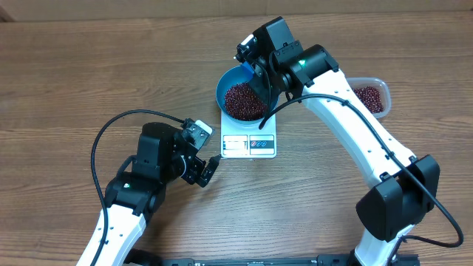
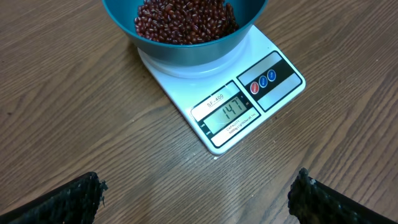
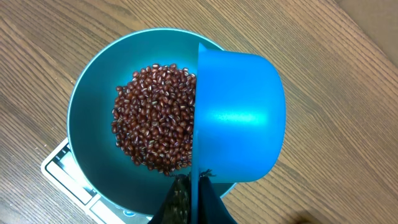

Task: Scoop item into bowl and weigh 150g on scale
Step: 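Tilt the scoop further over the bowl with the right gripper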

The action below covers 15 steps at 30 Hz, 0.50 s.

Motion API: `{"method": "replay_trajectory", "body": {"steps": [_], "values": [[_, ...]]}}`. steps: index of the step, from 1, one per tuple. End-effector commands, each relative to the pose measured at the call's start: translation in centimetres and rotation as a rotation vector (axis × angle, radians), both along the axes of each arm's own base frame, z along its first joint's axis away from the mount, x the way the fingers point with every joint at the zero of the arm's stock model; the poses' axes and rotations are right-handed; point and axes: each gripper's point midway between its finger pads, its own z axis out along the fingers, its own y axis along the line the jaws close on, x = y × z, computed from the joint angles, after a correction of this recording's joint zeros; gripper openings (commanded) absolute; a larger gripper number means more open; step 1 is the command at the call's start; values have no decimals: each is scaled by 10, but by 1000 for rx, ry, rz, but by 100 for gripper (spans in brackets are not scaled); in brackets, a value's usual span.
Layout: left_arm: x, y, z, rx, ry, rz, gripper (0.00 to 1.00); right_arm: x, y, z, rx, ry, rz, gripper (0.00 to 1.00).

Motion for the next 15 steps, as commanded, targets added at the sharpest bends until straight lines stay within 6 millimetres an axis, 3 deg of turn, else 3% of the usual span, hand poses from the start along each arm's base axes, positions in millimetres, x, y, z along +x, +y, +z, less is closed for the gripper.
{"method": "replay_trajectory", "body": {"steps": [1, 15], "values": [[-1, 1, 1, -2, -4, 2, 100, 2, 2, 37, 36, -85, 3, 4], [-1, 1, 1, -2, -4, 2, 100, 4, 2, 42, 53, -99, -21, 4]]}}
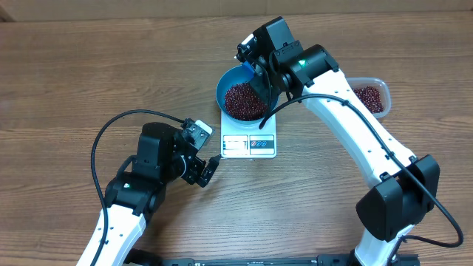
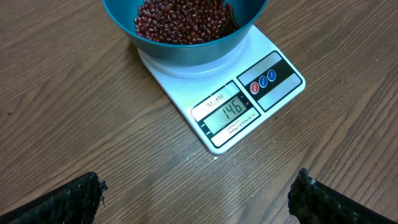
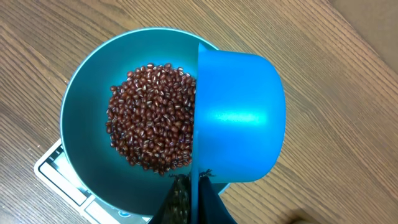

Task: Scoop item into bowl and weigh 150g on scale
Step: 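Tilt the scoop further over the bowl with the right gripper, then move the blue scoop with the right gripper back to the bean tub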

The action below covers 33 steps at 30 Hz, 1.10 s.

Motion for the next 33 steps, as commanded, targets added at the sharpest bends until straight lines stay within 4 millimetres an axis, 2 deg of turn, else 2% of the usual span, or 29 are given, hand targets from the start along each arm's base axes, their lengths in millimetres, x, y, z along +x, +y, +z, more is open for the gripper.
{"method": "replay_trajectory", "body": {"steps": [1, 5, 8, 11, 15, 20, 23, 28, 33], "values": [[-1, 1, 1, -2, -4, 2, 99, 2, 4, 45, 77, -95, -20, 4], [-1, 1, 1, -2, -4, 2, 100, 6, -6, 71, 139, -136, -47, 4], [-1, 1, 1, -2, -4, 2, 100, 8, -23, 90, 176, -162, -79, 4], [-1, 1, 1, -2, -4, 2, 100, 13, -54, 102, 192, -177, -164, 4], [-1, 1, 1, -2, -4, 2, 100, 20, -106, 103, 204, -157, -320, 4], [-1, 1, 1, -2, -4, 2, 99, 19, -181, 84, 201, -72, -561, 4], [-1, 1, 1, -2, -4, 2, 99, 12, -216, 62, 189, -10, -669, 4], [-1, 1, 1, -2, -4, 2, 100, 1, -251, 28, 133, 51, -779, 4], [-1, 1, 1, -2, -4, 2, 100, -7, -269, -3, 13, 90, -832, 4]]}}
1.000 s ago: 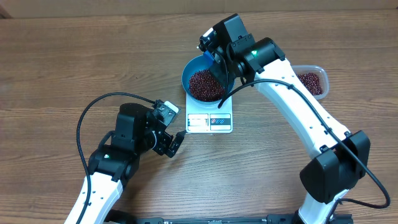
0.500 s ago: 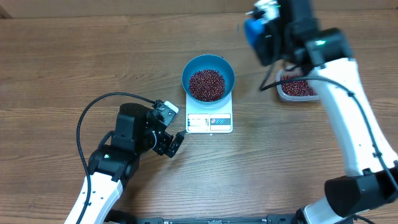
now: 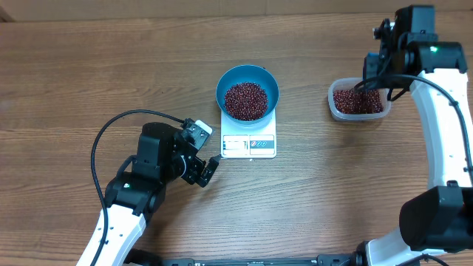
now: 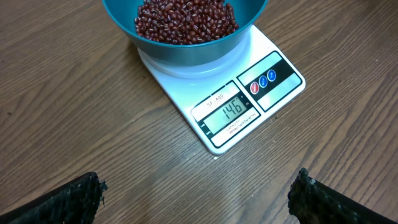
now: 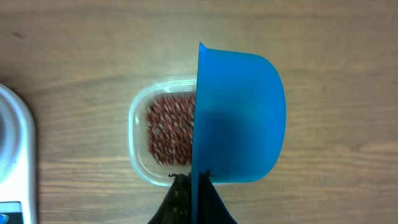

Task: Scoop item into bowl and weigh 150g on scale
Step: 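Move the blue scoop with the right gripper back to the bean tub, then dip the scoop into the tub and pick up a few beans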

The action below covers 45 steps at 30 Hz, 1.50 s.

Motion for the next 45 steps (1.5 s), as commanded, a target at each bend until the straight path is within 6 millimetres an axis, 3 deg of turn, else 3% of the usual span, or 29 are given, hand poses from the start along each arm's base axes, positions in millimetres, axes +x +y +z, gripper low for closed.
{"method": "replay_trajectory", "body": {"steps": [1, 7, 32, 45], "values": [[-1, 1, 1, -2, -4, 2, 100, -2, -14, -15, -79, 39, -49, 4], [-1, 1, 1, -2, -4, 2, 100, -2, -21, -36, -126, 96, -61, 4], [-1, 1, 1, -2, -4, 2, 100, 2, -16, -59, -94, 142, -41, 4], [-1, 1, 1, -3, -4, 2, 100, -8, -8, -85, -56, 179, -27, 4]]}}
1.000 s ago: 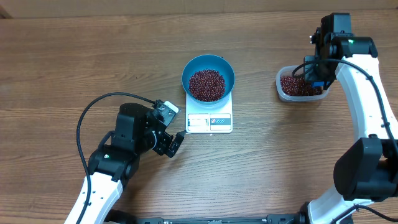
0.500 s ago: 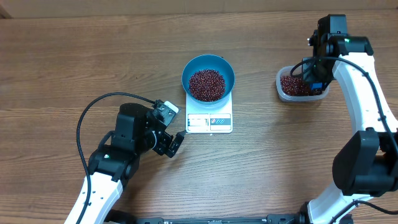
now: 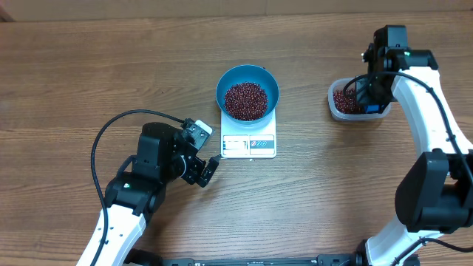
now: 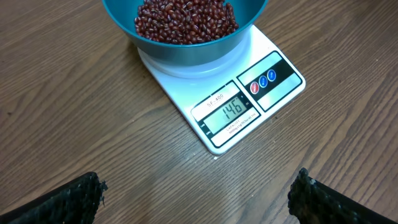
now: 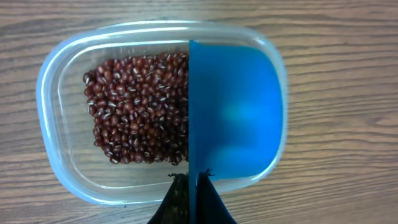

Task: Scoop item into bowl and weigh 150g on scale
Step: 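Dip the scoop into the tub and pick up a few beans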

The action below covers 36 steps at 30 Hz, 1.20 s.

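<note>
A teal bowl (image 3: 247,90) of red beans stands on the white scale (image 3: 249,140), whose display (image 4: 232,109) reads 146. My right gripper (image 5: 193,186) is shut on the handle of a blue scoop (image 5: 235,109), which is down inside the clear plastic container (image 5: 62,81) of red beans (image 5: 138,109) at the right of the table (image 3: 355,103). My left gripper (image 4: 196,196) is open, low over bare wood in front of the scale, nothing between its fingers (image 4: 62,199).
The wooden table (image 3: 89,74) runs wide to the left and in front of the scale. A black cable (image 3: 111,129) loops beside my left arm.
My right gripper has dropped with the scoop from above the bean container into it. The left arm, bowl and scale reading of 146 are unchanged.
The scoop was held tipped over the bowl with the scale at 147, then 146. Then my right gripper had carried the scoop over to above the container at the right. Now the scoop sits in the container among the beans.
</note>
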Motion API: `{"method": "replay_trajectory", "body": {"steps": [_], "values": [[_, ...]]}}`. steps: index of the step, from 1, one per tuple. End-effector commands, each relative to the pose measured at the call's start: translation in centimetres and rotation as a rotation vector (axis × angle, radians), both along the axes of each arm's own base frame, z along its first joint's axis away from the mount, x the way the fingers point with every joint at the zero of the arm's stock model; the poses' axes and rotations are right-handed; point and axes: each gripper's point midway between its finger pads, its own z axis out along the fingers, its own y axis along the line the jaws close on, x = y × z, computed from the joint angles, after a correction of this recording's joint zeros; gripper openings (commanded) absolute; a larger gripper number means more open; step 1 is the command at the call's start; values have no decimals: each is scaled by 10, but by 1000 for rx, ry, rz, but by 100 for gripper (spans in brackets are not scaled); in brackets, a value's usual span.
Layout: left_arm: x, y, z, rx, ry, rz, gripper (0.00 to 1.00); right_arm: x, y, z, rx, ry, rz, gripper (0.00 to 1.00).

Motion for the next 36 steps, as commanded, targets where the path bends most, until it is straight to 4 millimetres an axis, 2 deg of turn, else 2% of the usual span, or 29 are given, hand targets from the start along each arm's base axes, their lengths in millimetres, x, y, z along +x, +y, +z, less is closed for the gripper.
{"method": "replay_trajectory", "body": {"steps": [1, 6, 21, 30, 36], "values": [[-1, 1, 1, -3, -5, 2, 99, 0, 10, -6, 42, 0, 14, 4], [-1, 1, 1, -3, -5, 2, 100, 1, 25, -8, 116, 0, 36, 4], [-1, 1, 1, -3, -5, 2, 99, 2, 60, -8, 170, 1, 113, 4], [-1, 1, 1, -3, -5, 2, 99, 3, 66, -5, 211, -6, 117, 4], [-1, 1, 1, -3, -5, 2, 99, 13, 61, 15, 273, -51, 101, 4]]}}
